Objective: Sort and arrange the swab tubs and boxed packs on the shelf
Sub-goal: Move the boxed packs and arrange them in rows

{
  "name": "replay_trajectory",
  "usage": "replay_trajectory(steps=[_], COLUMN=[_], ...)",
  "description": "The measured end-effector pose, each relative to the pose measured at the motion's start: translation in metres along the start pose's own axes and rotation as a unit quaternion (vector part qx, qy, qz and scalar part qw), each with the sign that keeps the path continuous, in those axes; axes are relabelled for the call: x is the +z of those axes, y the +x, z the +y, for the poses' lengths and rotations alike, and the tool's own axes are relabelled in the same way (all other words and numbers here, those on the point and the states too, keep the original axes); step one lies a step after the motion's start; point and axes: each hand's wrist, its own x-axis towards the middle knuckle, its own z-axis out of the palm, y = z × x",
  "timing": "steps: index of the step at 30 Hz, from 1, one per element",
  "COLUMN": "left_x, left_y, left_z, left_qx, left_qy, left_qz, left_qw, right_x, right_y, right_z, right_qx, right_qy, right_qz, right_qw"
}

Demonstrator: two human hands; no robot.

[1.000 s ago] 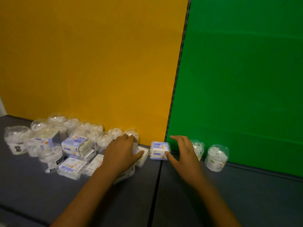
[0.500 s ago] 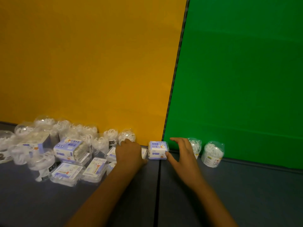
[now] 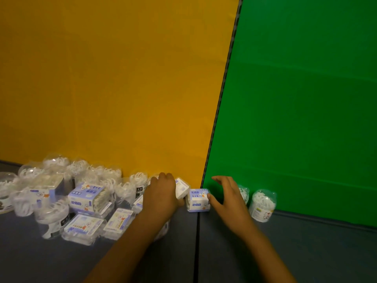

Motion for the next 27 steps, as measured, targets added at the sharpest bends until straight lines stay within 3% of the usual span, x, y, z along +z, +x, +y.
replay_trajectory(steps=[7,13,22,27], left_x=[-0.024,-0.025,-0.031,-0.040], left_y=[-0.005,-0.021,-0.041,-0.052], left_z=[-0.034,-0.059,-0.070,-0.057], left_qx=[0.117,0.143,0.134,0.090], left_qy=[-0.218,-0.286,-0.335,-0.394], left_qz=[0.081,0.083,0.096,0.098], left_qw=[0.966,0.944,0.928,0.910], right_x=[0.007,0.029,0.037,0.022], right_y=[0.008,0.009,0.009,-0.002], right_z=[0.003,0.009,0.011,0.003], right_qx=[0.007,0.055,0.094,0.069], right_qy=[-0.040,-0.069,-0.082,-0.049], right_qz=[-0.092,-0.177,-0.142,-0.089], right_qw=[0.995,0.980,0.982,0.992])
